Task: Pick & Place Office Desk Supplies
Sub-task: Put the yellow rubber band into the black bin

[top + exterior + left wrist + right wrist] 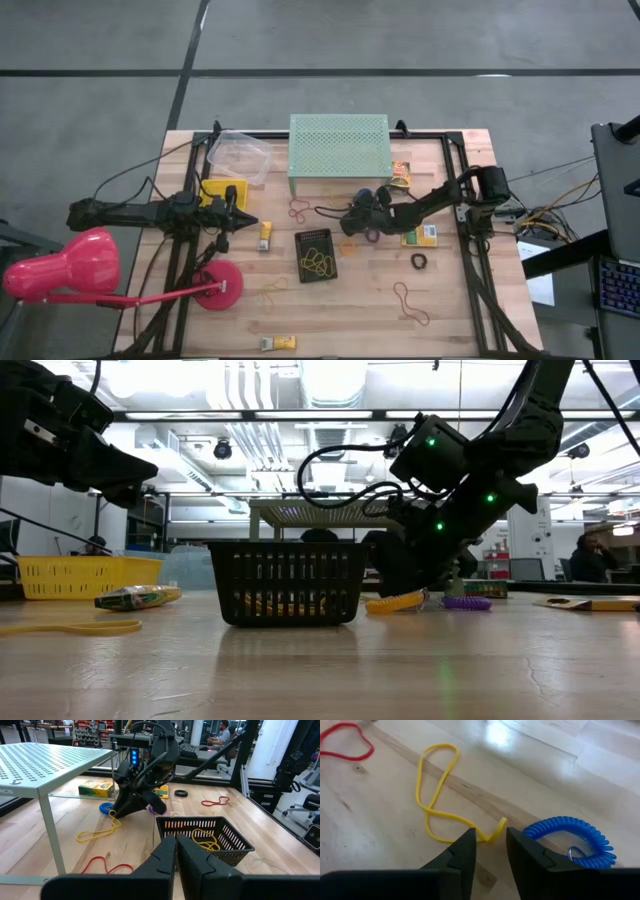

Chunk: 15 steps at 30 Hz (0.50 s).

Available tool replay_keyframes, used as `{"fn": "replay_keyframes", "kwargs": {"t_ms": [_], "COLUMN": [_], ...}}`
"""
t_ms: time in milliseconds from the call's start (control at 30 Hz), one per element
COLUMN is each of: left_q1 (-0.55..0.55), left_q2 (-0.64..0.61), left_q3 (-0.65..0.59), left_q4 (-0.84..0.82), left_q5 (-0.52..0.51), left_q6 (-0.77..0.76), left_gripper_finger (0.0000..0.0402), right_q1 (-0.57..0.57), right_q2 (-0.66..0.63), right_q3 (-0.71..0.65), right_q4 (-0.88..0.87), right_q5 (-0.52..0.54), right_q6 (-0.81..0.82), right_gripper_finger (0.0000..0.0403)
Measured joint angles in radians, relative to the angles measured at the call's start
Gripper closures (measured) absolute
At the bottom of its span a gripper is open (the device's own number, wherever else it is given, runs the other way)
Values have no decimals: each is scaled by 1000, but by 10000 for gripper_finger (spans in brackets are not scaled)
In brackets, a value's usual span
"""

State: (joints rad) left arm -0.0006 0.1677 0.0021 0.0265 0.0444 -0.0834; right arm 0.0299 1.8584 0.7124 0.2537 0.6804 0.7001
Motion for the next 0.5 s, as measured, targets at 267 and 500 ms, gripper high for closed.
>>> {"fn": "replay_keyframes", "kwargs": {"t_ms": [267, 500], "left_q1": [0, 0], "left_q2": [0, 0], "left_q3": [0, 0], "left_q4": [0, 0], "left_q5": [0, 0], "left_q6": [0, 0], "left_gripper_finger": [378, 378], "right_q1": [0, 0], "right_q2": [0, 0], "right_q3": [0, 0], "right_q4": [0, 9], "right_q5": [0, 1], "right_q6": [-4, -4], "right_gripper_finger": [388, 393]}}
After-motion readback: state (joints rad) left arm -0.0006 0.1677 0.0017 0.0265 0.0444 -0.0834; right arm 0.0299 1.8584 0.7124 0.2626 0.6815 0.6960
